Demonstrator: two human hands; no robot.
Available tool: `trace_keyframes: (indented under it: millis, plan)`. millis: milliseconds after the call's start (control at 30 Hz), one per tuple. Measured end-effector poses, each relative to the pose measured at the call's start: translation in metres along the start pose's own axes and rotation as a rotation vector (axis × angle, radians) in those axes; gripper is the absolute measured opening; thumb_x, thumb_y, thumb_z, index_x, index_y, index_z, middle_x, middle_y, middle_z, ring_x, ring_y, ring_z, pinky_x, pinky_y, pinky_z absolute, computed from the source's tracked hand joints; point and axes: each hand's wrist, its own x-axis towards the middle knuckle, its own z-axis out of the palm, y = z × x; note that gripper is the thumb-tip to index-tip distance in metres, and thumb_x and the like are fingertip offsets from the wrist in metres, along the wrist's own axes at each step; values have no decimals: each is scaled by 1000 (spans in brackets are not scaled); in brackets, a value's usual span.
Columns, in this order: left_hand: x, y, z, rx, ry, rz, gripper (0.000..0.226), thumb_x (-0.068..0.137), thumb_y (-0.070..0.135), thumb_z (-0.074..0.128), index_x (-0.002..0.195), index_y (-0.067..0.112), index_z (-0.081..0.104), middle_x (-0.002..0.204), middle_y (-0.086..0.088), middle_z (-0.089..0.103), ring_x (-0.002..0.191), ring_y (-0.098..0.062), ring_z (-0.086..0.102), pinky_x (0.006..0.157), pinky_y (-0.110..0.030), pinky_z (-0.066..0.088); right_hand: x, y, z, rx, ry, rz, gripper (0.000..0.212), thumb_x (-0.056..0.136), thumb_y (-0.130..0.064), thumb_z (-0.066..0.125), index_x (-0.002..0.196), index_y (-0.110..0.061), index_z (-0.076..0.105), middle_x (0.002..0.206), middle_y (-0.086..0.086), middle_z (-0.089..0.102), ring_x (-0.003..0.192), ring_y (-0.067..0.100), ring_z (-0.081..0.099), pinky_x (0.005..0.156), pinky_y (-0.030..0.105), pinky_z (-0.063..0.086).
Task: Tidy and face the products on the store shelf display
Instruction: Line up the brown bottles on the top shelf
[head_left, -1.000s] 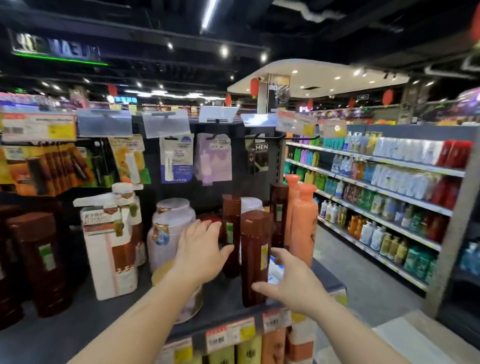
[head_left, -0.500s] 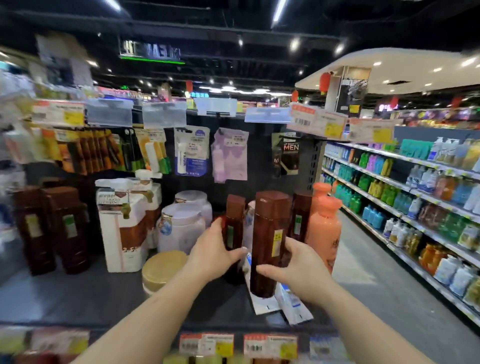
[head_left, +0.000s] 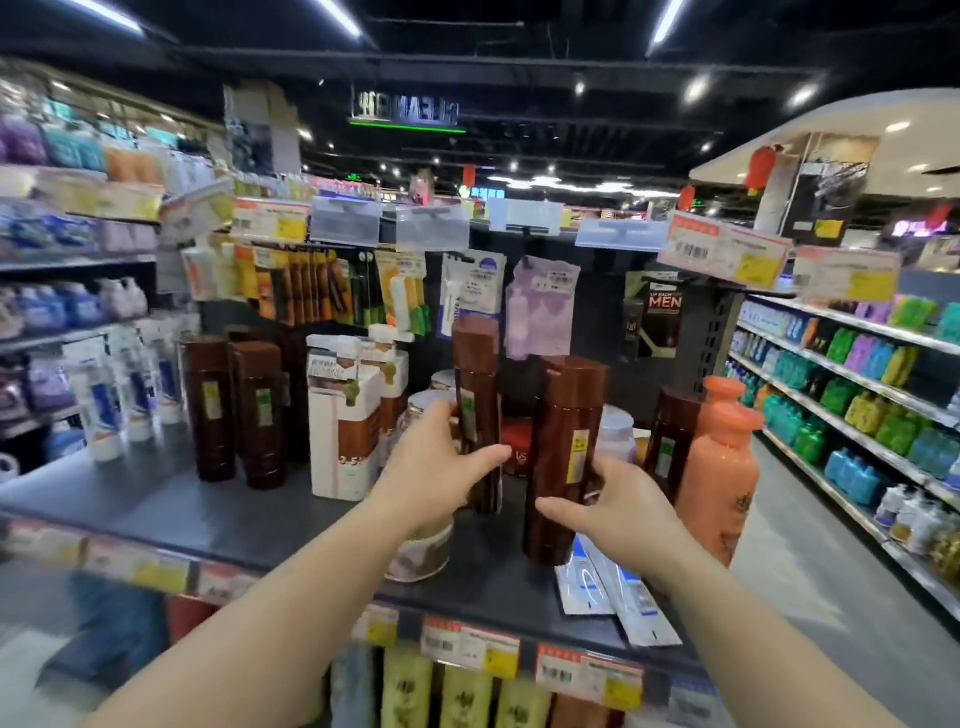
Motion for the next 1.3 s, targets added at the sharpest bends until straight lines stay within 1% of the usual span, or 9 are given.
trace_keyframes:
  millis: [267,400,500,567,733,867,1033,1167,1300]
  plan:
    - [-54,-55,-151,24,113,-99,39,74,33,79,104,25,56,94,13,69,78,8,65,75,-16,53,4,-107,113,111,-130,-125,34,71,-31,83,102,-30,68,92,-16,73,85,-6,66,79,18,51]
    - [-65,-113,-239,95,142,-124,43,68,47,80,100,34,55,94,17,69,82,11,63,80,-19,53,2,-162,196,192,-151,-101,34,74,-24,83,104,-27,67,95,-14,72,86,-8,65,83,19,54]
    - [-67,-139,-288,121,137,-138,59,61,57,78,109,29,58,100,14,71,93,-2,66,90,-37,53,5,-185,241,189,-119,-59,37,74,-30,81,108,-25,67,100,-12,73,91,0,67,89,29,55]
    - [-66,-151,-309,119,129,-147,53,65,46,82,108,26,57,101,13,70,93,-3,66,91,-37,52,7,-194,259,169,-87,-15,38,75,-34,80,109,-25,67,102,-12,72,93,4,67,90,29,53]
    - [-57,-176,-333,86,143,-161,46,73,27,81,111,18,57,96,16,67,83,9,62,77,-14,48,20,-207,287,137,-52,44,36,78,-34,78,110,-28,63,104,-12,70,95,4,65,89,28,53]
    - [-47,-192,-338,51,150,-195,58,70,33,83,119,17,55,104,10,69,93,-2,64,91,-35,52,48,-210,310,169,-58,47,36,75,-31,80,107,-30,63,103,-11,71,96,5,66,92,34,54]
    - [-36,-197,-345,98,192,-207,52,72,30,82,114,19,55,95,16,64,83,7,59,70,-12,44,84,-214,340,208,-66,25,41,72,-34,81,109,-28,65,104,-11,72,97,6,67,92,37,54]
    - [-34,-206,-353,97,223,-232,43,73,25,81,107,24,54,91,17,63,70,9,63,60,-10,45,101,-219,362,229,-51,25,38,75,-34,80,108,-31,62,107,-11,70,100,10,66,93,36,53]
    - [-28,-214,-360,86,212,-252,45,74,28,80,111,26,54,94,18,63,75,5,64,64,-14,47,105,-217,384,236,-85,18,38,77,-35,78,110,-32,59,108,-13,69,103,8,64,96,35,52]
